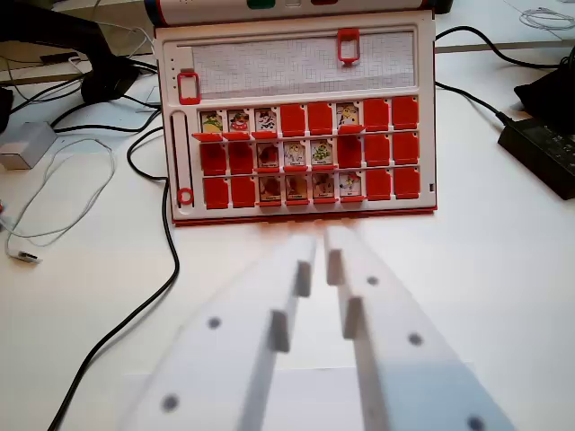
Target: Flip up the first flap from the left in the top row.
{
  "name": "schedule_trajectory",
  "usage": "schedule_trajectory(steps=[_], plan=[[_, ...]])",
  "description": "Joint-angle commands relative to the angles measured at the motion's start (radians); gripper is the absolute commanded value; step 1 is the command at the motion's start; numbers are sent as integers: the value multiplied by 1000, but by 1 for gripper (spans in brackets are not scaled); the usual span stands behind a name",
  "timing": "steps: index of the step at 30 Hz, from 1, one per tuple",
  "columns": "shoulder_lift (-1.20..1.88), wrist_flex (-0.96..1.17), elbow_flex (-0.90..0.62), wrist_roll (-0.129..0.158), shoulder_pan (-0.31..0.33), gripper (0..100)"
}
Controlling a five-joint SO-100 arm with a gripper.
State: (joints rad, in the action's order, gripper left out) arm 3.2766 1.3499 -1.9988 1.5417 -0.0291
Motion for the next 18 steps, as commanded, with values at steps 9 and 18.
schedule_trajectory(steps=[9,18], plan=[[-3,-6,17,3,5,1],[-3,-25,9,3,5,1]])
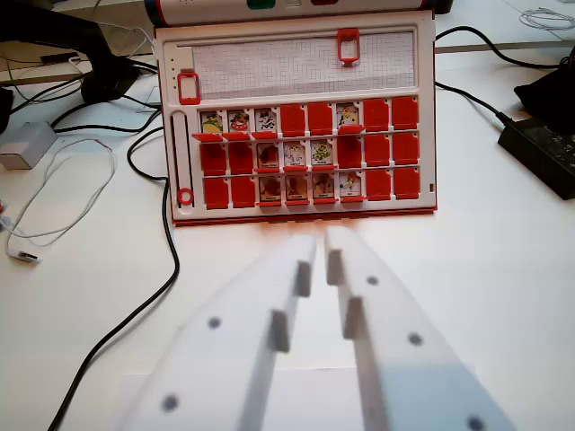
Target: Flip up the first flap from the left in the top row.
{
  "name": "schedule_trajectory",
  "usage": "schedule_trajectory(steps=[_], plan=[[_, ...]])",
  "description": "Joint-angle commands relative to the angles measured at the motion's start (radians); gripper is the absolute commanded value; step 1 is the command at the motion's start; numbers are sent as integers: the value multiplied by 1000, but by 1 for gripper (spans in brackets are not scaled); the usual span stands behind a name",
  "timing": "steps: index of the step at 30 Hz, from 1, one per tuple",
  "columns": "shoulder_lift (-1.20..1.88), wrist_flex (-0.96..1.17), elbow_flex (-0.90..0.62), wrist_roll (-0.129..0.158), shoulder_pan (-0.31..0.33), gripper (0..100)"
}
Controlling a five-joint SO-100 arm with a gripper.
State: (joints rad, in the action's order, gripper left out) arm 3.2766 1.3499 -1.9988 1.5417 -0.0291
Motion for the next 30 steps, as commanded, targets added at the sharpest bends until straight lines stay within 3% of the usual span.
schedule_trajectory(steps=[1,30], plan=[[-3,-32,6,3,5,1],[-3,-43,-6,-3,3,1]])
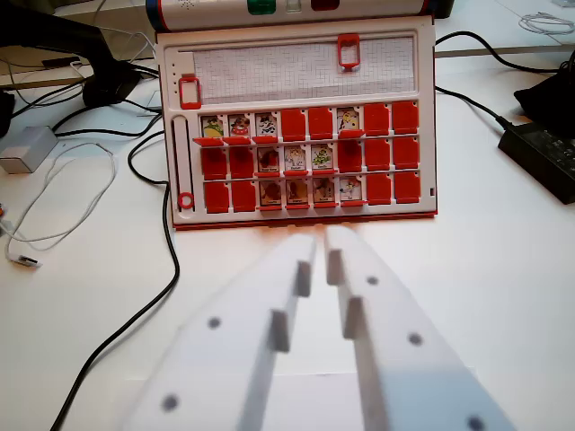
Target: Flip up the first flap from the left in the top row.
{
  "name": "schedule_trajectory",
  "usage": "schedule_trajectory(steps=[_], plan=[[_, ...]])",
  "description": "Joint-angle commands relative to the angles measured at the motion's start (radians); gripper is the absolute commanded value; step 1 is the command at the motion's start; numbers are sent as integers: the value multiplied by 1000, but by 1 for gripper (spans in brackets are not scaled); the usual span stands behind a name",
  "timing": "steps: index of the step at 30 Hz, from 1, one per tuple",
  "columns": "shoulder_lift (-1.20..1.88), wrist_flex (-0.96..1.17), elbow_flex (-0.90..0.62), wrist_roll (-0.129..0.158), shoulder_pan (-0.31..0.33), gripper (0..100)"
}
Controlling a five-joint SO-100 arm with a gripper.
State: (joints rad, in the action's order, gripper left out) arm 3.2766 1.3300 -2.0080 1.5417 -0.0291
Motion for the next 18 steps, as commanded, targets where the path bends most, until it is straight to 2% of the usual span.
schedule_trajectory(steps=[1,9,13,18], plan=[[-3,-23,2,-5,3,1],[-3,-74,-28,-5,-14,1],[-40,-84,-12,8,-74,1],[-236,-138,86,12,-141,1]])
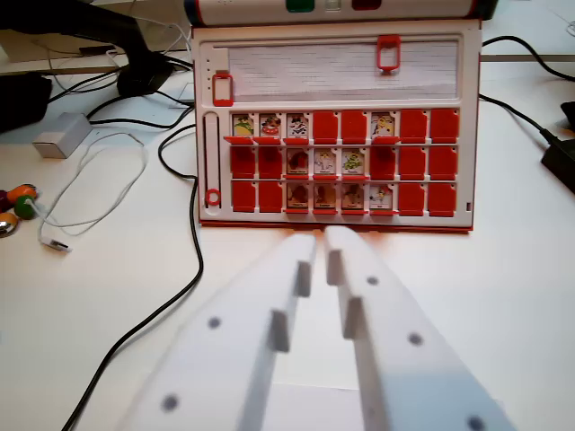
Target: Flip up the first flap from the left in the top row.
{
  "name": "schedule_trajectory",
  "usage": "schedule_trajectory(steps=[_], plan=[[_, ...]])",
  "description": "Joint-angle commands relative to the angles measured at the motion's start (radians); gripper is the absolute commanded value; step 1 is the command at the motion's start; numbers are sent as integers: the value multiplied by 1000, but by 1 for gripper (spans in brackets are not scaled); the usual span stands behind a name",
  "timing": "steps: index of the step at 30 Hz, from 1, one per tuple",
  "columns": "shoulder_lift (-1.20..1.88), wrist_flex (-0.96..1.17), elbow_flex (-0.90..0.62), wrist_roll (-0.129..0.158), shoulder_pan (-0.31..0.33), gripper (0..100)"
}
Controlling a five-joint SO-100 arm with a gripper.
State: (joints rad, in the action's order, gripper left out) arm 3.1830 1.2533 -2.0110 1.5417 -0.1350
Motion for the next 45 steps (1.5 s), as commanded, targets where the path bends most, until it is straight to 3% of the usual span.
schedule_trajectory(steps=[1,6,12,20,24,28,31,39,45], plan=[[-186,-81,104,18,-44,1],[-417,-224,147,44,-77,1],[-747,-322,258,54,-138,1],[-1023,-575,183,66,-212,1],[-1166,-676,189,29,-250,1],[-1295,-758,213,-38,-273,1],[-1371,-807,225,-71,-276,1],[-1555,-868,331,-126,-261,1],[-1684,-871,462,-147,-247,1]])
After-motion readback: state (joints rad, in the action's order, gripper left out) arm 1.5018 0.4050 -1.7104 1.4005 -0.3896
